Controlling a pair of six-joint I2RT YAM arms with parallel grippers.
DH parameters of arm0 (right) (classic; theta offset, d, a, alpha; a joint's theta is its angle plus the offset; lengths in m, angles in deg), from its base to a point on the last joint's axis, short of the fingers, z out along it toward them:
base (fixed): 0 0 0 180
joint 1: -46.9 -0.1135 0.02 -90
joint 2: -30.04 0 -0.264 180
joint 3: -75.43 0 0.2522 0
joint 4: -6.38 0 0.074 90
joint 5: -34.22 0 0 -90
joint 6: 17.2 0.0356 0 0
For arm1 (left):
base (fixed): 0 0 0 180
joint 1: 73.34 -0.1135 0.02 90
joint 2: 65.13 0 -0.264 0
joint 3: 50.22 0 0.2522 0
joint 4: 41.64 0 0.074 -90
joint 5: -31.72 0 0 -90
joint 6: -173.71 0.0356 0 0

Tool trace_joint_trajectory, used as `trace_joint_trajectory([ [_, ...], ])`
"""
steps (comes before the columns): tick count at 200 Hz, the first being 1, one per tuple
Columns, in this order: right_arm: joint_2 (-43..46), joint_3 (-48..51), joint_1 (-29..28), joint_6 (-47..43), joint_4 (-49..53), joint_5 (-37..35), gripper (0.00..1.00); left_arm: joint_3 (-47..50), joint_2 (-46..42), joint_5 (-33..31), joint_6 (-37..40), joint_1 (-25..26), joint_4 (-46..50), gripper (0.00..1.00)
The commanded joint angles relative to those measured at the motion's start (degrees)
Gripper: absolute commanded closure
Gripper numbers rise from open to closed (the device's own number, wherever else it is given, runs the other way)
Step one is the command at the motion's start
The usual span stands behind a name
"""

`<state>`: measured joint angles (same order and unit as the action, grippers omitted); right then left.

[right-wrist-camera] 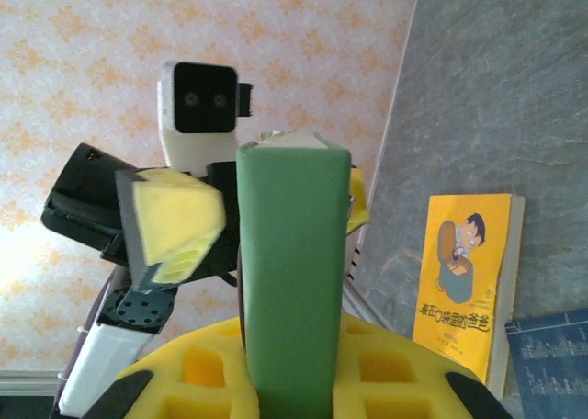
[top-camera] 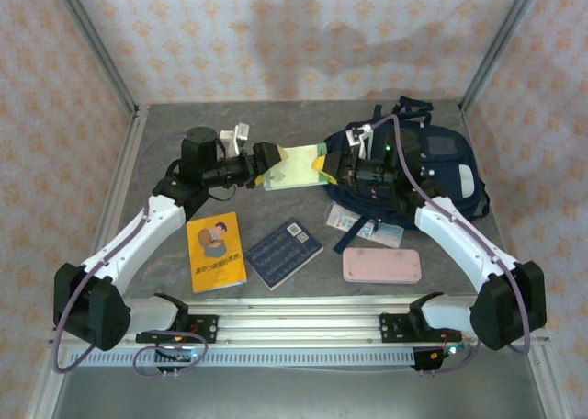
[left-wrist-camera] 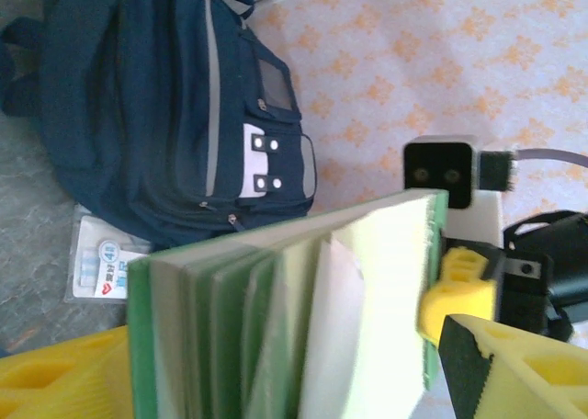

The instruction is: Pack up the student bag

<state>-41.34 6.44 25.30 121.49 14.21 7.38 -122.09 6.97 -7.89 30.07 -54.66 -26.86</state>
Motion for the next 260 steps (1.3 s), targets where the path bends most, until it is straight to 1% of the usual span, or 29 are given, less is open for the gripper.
trace_joint_trajectory([
  [1, 2.3, -0.2, 1.0, -3.2, 0.9, 2.0, 1.0, 1.4, -2.1, 1.7, -2.9, -0.7, -6.9, 0.19],
  [24, 2.6, 0.3, 1.1, -3.6, 1.1, 1.9, 1.0, 3.5, -2.1, 2.7, -6.0, -0.7, -11.9, 0.23],
  [58, 2.3, 0.2, 1.1, -2.9, -0.2, 2.0, 1.0, 7.4, -1.0, 4.6, -11.3, -0.7, -20.5, 0.25],
  [68, 2.3, 0.3, 1.1, -2.0, -1.4, 2.3, 1.0, 7.9, -1.0, 4.5, -11.0, -0.7, -20.3, 0.23],
  [96, 2.3, 0.2, 1.1, -0.1, -3.8, 2.9, 1.0, 8.3, -1.0, 3.7, -7.8, -0.7, -15.9, 0.11],
  [121, 2.2, 0.5, 1.1, 1.6, -5.8, 3.1, 1.0, 9.4, -0.2, 4.3, -10.0, -0.2, -19.3, 0.1],
  [147, 2.0, 1.1, 1.1, 3.2, -8.1, 3.3, 1.0, 8.9, 0.2, 4.7, -9.5, 1.6, -19.2, 0.12],
  [170, 1.8, 1.3, 1.1, 1.7, -6.6, 3.5, 1.0, 8.7, -0.7, 4.5, -9.6, 2.1, -19.7, 0.18],
  [193, 1.3, 1.2, 1.1, -2.2, -1.8, 3.4, 1.0, 8.4, -1.6, 4.7, -9.5, 2.1, -19.9, 0.25],
  [222, 1.2, 0.5, 1.1, -6.9, 3.7, 3.3, 1.0, 8.1, -2.4, 4.6, -8.7, 2.1, -19.0, 0.39],
  [240, 1.2, -0.1, 1.1, -9.6, 7.3, 3.1, 1.0, 8.2, -2.5, 4.5, -8.1, 2.1, -18.4, 0.45],
  [260, 1.4, -0.2, 1.3, -10.7, 8.6, 3.0, 1.0, 8.5, -2.4, 4.7, -7.7, 2.0, -18.3, 0.53],
])
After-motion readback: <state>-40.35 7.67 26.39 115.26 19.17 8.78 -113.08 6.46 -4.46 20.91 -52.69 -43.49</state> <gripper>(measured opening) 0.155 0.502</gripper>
